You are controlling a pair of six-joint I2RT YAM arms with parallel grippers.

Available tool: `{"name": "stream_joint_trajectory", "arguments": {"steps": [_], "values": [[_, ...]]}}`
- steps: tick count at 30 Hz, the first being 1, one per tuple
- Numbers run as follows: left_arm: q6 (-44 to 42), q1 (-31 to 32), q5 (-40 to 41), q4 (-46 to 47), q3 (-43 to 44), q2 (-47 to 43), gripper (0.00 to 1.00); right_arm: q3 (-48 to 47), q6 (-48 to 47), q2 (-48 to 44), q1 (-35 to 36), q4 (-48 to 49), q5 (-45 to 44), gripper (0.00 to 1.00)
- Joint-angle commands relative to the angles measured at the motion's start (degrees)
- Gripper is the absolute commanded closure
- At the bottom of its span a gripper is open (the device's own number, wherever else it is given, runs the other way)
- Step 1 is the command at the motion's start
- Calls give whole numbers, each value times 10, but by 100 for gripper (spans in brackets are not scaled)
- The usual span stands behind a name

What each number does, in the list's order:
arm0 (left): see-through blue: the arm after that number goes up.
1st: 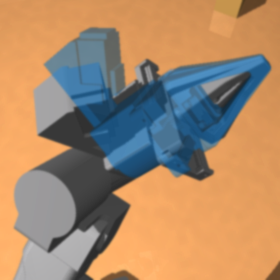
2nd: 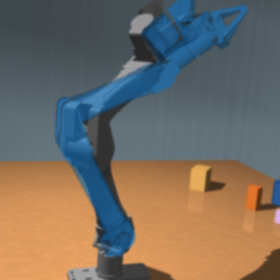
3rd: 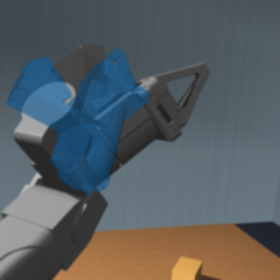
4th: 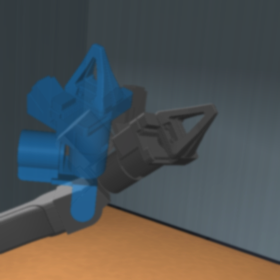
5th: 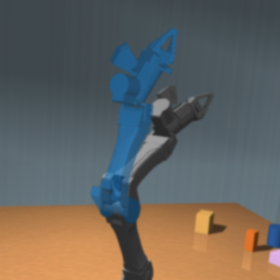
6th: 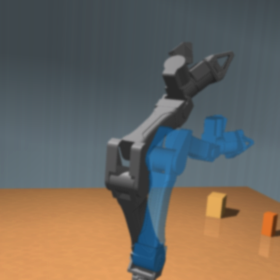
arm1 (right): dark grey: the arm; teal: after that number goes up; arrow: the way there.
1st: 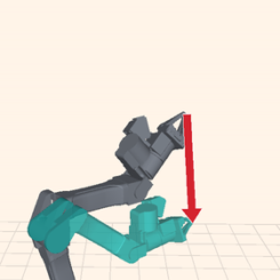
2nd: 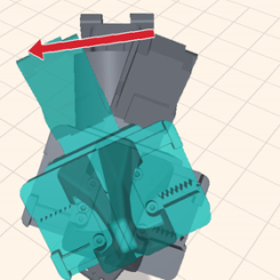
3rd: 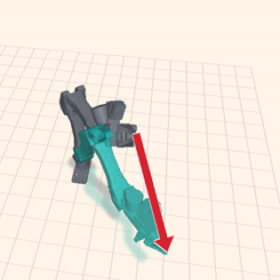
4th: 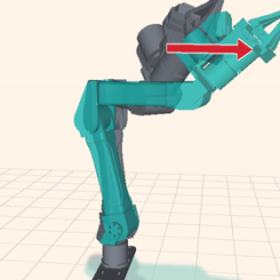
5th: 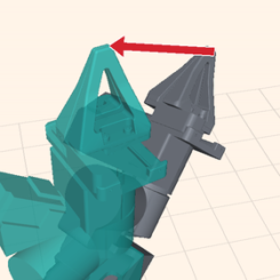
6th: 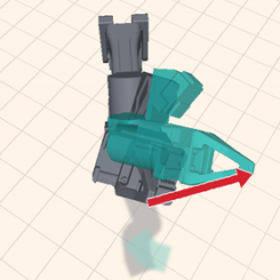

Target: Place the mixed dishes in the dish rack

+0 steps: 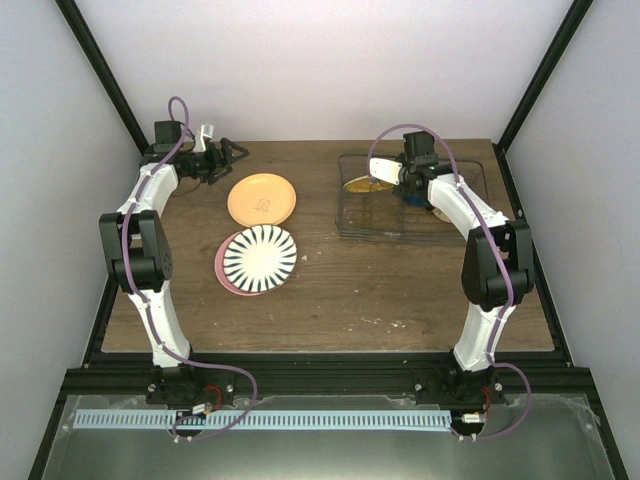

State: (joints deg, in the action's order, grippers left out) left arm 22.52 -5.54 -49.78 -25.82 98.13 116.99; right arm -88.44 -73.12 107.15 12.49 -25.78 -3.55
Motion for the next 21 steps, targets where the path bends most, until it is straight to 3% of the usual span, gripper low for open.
{"name": "stream_joint_trajectory", "arguments": {"steps": [1,8,19,21], "values": [[8,-1,-8,10,15,13,0,-74,41,13,-19,-52,-52,99],[10,-1,-13,5,30,26,0,-103,73,38,-19,-99,-62,99],[9,-1,-13,-3,41,35,0,-97,71,50,-19,-98,-64,99],[9,-1,-13,-3,43,37,0,-97,71,53,-19,-96,-68,96]]}}
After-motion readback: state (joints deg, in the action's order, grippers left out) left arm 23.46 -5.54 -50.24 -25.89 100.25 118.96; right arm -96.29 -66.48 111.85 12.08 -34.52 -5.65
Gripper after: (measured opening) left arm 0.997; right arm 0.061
